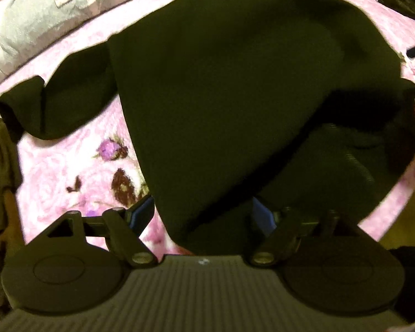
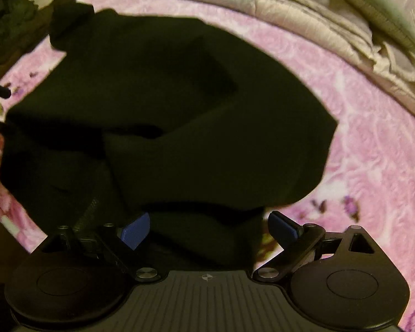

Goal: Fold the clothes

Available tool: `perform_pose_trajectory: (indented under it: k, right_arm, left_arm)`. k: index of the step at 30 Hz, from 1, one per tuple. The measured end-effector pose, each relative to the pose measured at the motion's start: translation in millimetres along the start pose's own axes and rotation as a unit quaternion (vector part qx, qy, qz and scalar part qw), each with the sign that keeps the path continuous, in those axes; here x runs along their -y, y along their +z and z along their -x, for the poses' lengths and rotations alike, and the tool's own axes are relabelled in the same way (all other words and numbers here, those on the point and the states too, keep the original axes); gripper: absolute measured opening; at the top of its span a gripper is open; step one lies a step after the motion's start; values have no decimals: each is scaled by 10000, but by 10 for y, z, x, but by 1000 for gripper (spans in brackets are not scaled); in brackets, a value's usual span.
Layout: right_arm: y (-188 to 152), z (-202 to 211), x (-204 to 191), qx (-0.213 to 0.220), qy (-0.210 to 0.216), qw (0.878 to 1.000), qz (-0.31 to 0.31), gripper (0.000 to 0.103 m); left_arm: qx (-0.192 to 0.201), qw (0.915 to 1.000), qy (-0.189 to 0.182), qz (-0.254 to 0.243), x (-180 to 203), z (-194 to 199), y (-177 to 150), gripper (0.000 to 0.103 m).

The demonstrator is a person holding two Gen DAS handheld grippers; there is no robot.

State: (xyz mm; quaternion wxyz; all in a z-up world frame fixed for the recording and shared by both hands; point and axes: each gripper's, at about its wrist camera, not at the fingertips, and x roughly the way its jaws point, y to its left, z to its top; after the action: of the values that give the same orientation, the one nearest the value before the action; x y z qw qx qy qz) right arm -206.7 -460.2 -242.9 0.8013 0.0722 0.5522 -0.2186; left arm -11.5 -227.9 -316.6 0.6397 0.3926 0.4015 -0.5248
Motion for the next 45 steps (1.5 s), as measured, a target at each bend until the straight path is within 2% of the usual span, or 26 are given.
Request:
perform_pose_trajectory:
  k: [2, 3, 4, 5, 6, 8, 11, 14, 18, 23, 26, 30, 32, 33, 34, 35, 39, 43, 45]
  right_arm:
    - [-62, -144, -30, -18, -8, 10000, -55, 95]
    - [-78, -202, -21, -36, 12, 9999, -111, 94]
    - [-96, -240, 2, -82, 32, 9998, -187, 88]
    - [-114, -275, 28, -133, 51, 9995, -265, 53]
    - [-137, -297, 67, -242, 110, 9990, -346, 32]
    - [-199, -206, 153, -316, 75, 9982, -503, 14]
    - [-327, 94, 264, -353, 24, 9976, -601, 10]
    - [-533, 530, 311, -421, 49, 9972, -613, 10]
    - [-911, 949, 198, -796, 5, 9947, -651, 10]
    - [-1322, 1009, 79, -1513, -62, 9831, -1034, 10]
    - [-1332, 1001, 44, -1555, -72, 9802, -1227, 10]
    - [-1105, 1032, 96, -1403, -17, 9810, -1340, 10]
    - [-940, 1027, 56, -1364, -83, 9842, -1129, 13]
    - [-882, 1011, 33, -1375, -113, 9849, -1049, 26]
    - [-826, 996, 8, -1389, -143, 9854, -976, 56]
    - [-770, 980, -17, -1404, -174, 9858, -903, 66]
    - [-414, 1059, -241, -1073, 112, 9926, -565, 66]
    - [217, 897, -696, -430, 455, 9979, -184, 66]
    - [593, 724, -979, -111, 598, 9981, 34, 77]
  left_arm:
    - [-16, 9999, -100, -104, -23, -140, -12, 43]
    - [-35, 9998, -140, -165, -34, -186, -15, 19]
    - [-18, 9997, -153, -168, -51, -187, -12, 12]
    - [2, 9997, -181, -166, -73, -172, -10, 10]
    - [33, 9996, -230, -170, -99, -119, -9, 6]
    - [115, 9992, -270, -284, -136, 49, -15, 5]
    - [228, 9980, -386, -456, -178, 418, -57, 5]
    - [284, 9961, -635, -543, -132, 764, -172, 5]
    - [60, 9914, -1014, -828, 127, 948, -407, 5]
    - [-329, 9836, -1415, -1074, 380, 873, -607, 5]
    - [-378, 9809, -1496, -1188, 437, 866, -638, 5]
    - [-171, 9829, -1519, -1024, 303, 930, -568, 5]
    - [-31, 9851, -1496, -845, 174, 963, -514, 5]
    - [15, 9860, -1473, -780, 119, 978, -500, 6]
    - [18, 9866, -1458, -734, 76, 978, -499, 8]
    - [5, 9871, -1447, -684, 34, 978, -503, 10]
    - [-60, 9902, -1343, -386, -119, 1015, -672, 25]
    - [-100, 9932, -1143, 198, -301, 1058, -969, 32]
    - [-97, 9936, -1007, 499, -380, 1082, -1108, 32]
